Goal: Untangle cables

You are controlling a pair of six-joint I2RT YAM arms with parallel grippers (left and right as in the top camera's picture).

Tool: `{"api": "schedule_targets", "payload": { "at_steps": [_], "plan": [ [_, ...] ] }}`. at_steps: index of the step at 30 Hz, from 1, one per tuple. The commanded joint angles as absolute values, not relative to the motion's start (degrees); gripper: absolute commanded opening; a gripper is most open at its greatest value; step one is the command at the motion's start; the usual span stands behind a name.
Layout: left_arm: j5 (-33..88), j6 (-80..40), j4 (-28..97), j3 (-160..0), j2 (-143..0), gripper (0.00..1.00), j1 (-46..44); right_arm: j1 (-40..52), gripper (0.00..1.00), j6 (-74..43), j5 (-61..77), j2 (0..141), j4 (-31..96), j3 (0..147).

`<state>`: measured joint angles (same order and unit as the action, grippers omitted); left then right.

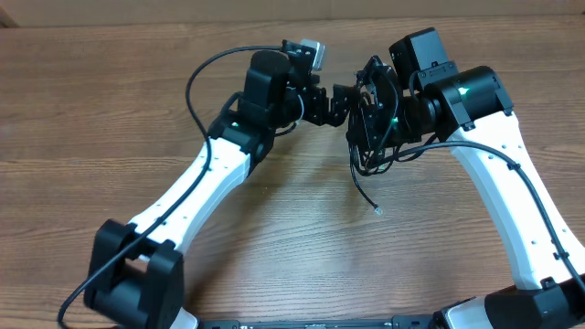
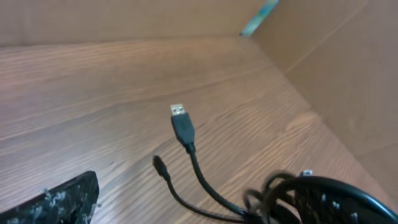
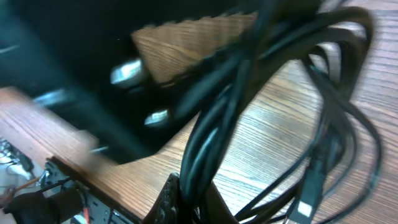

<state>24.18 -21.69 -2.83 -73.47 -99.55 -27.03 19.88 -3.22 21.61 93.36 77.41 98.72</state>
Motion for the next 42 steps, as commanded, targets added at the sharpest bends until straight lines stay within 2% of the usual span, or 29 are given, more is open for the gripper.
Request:
{"api": "schedule_targets", "payload": {
  "at_steps": [1, 5, 7, 11, 13, 17, 20, 21, 23, 26, 27, 28, 29, 30, 31, 32, 34, 37, 42],
  "plan": [
    [23.40, -30.13, -8.29, -73.54, -104.97, 1.00, -27.40, 20.45, 0.04, -2.39, 27.64, 91.42, 79.07, 99.18],
    [23.64, -36.60, -17.43, -73.56, -111.68, 1.00, -26.70, 22.61, 0.04, -0.86, 28.38, 90.85, 82.15, 99.15],
    [23.53, -37.43, -20.38, -73.56, -114.10, 0.92, -25.96, 24.58, 0.04, 0.38, 28.36, 90.11, 84.03, 99.18],
    [23.79, -36.23, -20.56, -73.56, -113.71, 0.86, -22.52, 25.82, 0.04, 0.51, 27.18, 88.79, 84.97, 99.15],
    [25.41, -35.70, -19.51, -73.56, -112.40, 0.81, -19.55, 25.82, 0.04, 0.51, 26.09, 88.29, 84.95, 99.15],
    [27.11, -33.45, -12.21, -73.56, -108.16, 0.78, -12.36, 25.82, 0.04, 0.49, 22.90, 88.07, 85.06, 99.09],
    [27.11, -29.58, -3.64, -73.56, -104.38, 0.70, -6.90, 25.82, 0.04, 0.49, 20.73, 88.07, 84.95, 98.96],
    [27.14, -28.21, -0.78, -73.56, -103.26, 0.66, -5.45, 25.82, 0.04, 0.49, 20.10, 88.07, 84.71, 98.96],
    [27.16, -25.41, 4.19, -73.56, -101.56, 0.51, -3.62, 25.82, 0.04, 0.49, 19.51, 88.07, 83.88, 98.96],
    [27.18, -22.65, 9.76, -73.56, -99.88, 0.14, -3.03, 25.82, 0.04, 0.49, 19.51, 88.07, 81.89, 98.96],
    [28.01, -22.63, 11.05, -73.56, -99.50, 0.07, -3.25, 25.82, 0.04, 0.49, 19.51, 88.07, 81.23, 98.96],
    [29.47, -22.63, 11.81, -73.56, -99.24, 0.07, -3.46, 25.82, 0.04, 0.49, 19.42, 88.09, 80.77, 98.96],
    [32.10, -22.65, 12.14, -73.56, -99.00, 0.13, -3.75, 25.82, 0.11, 0.49, 18.70, 88.23, 80.27, 98.96],
    [35.46, -22.70, 12.19, -73.56, -98.74, 0.32, -3.90, 25.82, 0.39, 0.32, 17.52, 88.38, 79.79, 98.94],
    [38.61, -22.72, 12.10, -73.58, -98.41, 0.75, -3.88, 25.82, 0.71, -0.12, 15.68, 88.71, 78.94, 98.72],
    [42.11, -23.00, 11.97, -73.69, -98.02, 1.00, -3.86, 25.80, 0.84, -0.73, 14.04, 88.97, 77.82, 98.35],
    [46.50, -23.38, 11.97, -73.82, -96.66, 1.00, -3.49, 25.80, 0.90, -2.74, 11.42, 89.97, 74.00, 96.79],
    [48.60, -23.24, 12.51, -74.00, -92.82, 1.00, -2.98, 25.82, 0.92, -3.40, 13.06, 92.14, 66.32, 92.58],
    [39.59, -23.11, 19.20, -74.11, -82.08, 1.00, -2.96, 27.00, 0.91, -3.42, 23.51, 98.89, 53.30, 85.62]
  ]
}}
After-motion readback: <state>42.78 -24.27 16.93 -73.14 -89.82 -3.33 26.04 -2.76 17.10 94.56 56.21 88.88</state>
